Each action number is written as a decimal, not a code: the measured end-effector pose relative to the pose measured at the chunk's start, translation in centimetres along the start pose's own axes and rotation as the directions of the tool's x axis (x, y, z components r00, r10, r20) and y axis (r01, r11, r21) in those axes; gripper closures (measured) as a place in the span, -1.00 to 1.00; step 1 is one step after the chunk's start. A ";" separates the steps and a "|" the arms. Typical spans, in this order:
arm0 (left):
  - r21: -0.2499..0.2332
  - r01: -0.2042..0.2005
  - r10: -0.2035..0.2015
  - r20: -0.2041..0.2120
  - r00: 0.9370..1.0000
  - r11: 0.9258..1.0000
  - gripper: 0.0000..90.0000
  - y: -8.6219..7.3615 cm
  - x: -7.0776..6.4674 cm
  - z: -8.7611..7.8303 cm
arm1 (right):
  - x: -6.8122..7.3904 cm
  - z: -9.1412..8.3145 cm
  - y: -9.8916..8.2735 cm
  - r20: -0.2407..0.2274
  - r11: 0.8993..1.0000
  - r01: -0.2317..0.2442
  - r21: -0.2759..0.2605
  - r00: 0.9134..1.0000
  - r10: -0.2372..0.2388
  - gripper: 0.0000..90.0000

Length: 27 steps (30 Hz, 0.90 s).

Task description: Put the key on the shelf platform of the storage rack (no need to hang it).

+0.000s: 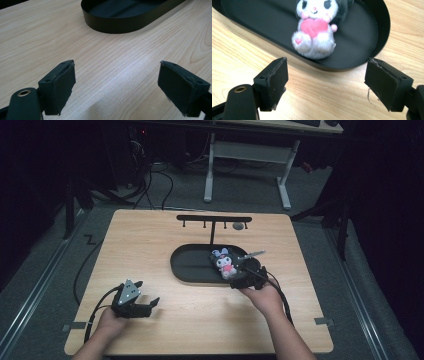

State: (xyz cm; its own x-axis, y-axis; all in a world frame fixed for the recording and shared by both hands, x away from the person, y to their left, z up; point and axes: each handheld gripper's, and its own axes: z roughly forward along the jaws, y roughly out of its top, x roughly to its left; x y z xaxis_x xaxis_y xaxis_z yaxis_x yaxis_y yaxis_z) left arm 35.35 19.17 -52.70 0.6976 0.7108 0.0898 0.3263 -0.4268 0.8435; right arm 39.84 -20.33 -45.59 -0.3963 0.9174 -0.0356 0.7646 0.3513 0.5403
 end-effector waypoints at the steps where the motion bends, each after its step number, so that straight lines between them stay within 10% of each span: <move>1: 0.000 0.001 -0.001 0.000 1.000 1.000 -0.66 0.0 0.0 0.0 | 0.1 -0.2 -1.0 0.017 1.000 0.004 -0.028 1.000 -0.004 -0.60; 14: 0.003 -0.004 0.004 -0.003 1.000 1.000 -0.66 0.0 -0.1 0.1 | 0.3 -0.4 -7.3 0.070 0.990 0.023 -0.141 0.997 -0.013 -0.65; 19: 0.006 -0.008 0.008 -0.003 1.000 1.000 -0.66 0.0 -0.1 0.1 | 0.9 0.0 -11.0 0.044 0.975 -0.035 -0.218 0.998 0.046 -0.65; 27: 0.009 0.000 0.000 -0.005 1.000 1.000 -0.66 0.1 0.0 0.2 | 2.3 -1.0 -12.6 0.054 0.952 0.016 -0.305 0.999 0.001 -0.65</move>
State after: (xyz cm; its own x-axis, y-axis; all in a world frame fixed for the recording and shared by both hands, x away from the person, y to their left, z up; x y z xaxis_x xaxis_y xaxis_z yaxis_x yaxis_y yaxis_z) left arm 35.47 19.05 -52.72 0.6945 0.7135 0.0923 0.3321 -0.4318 0.8386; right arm 28.75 -22.81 -51.68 -0.3678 0.9264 -0.0806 0.5669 0.2921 0.7703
